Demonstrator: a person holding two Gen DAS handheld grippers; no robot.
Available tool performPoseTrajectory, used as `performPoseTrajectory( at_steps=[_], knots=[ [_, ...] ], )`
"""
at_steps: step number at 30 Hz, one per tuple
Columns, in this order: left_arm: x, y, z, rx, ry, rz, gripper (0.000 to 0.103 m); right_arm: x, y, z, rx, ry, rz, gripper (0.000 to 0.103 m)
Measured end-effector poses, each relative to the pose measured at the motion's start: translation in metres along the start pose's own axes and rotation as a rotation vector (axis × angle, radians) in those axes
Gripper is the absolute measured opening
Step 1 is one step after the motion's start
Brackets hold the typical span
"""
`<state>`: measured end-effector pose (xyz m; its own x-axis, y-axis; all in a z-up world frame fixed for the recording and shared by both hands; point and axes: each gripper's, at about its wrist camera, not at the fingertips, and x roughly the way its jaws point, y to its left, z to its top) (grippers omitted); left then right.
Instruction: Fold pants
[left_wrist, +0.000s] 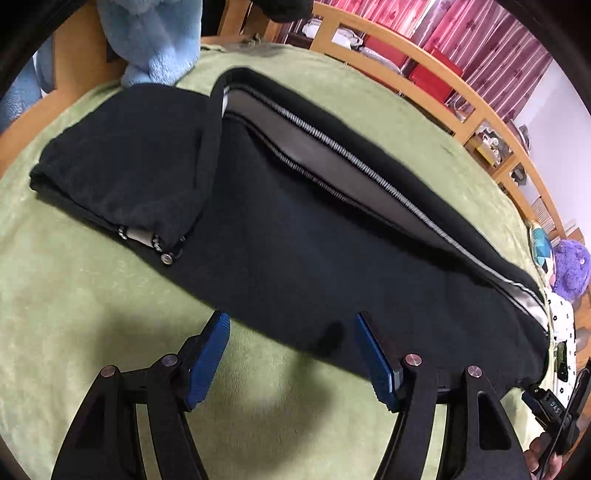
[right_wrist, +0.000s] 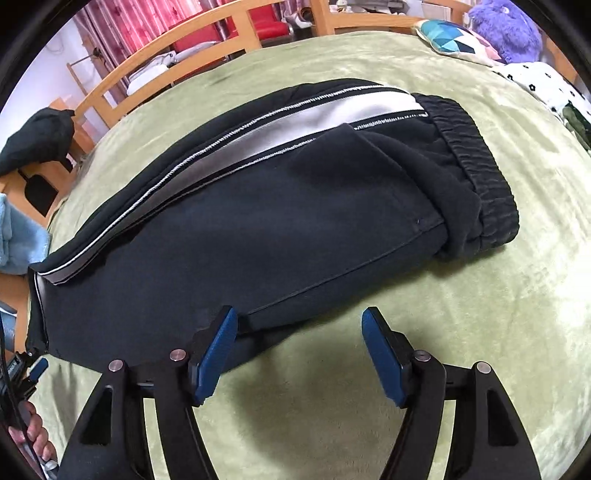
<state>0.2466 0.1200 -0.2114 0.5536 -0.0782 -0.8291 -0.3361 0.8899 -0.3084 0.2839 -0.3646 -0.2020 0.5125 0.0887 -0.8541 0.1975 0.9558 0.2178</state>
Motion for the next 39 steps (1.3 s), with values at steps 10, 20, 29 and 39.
performPoseTrajectory(
  at_steps=[10,20,29,39],
  knots=[
    [0.038,0.026,0.009,-0.117,-0.039,-0.078,0.076,0.054,-0.015,0.011,0.090,-0.029,0.089,0.085],
    [0.063,0.015,0.033,-0.209,-0.094,-0.038,0.056,0.076,-0.006,0.028,0.151,-0.134,0.096,0.083],
    [0.022,0.020,0.017,-0.153,-0.111,-0.029,0.012,0.037,-0.004,0.019,0.133,-0.201,0.138,0.014],
    [-0.053,0.029,-0.070,-0.087,-0.045,-0.046,0.011,-0.050,-0.047,-0.046,0.047,-0.189,0.057,0.005]
  ],
)
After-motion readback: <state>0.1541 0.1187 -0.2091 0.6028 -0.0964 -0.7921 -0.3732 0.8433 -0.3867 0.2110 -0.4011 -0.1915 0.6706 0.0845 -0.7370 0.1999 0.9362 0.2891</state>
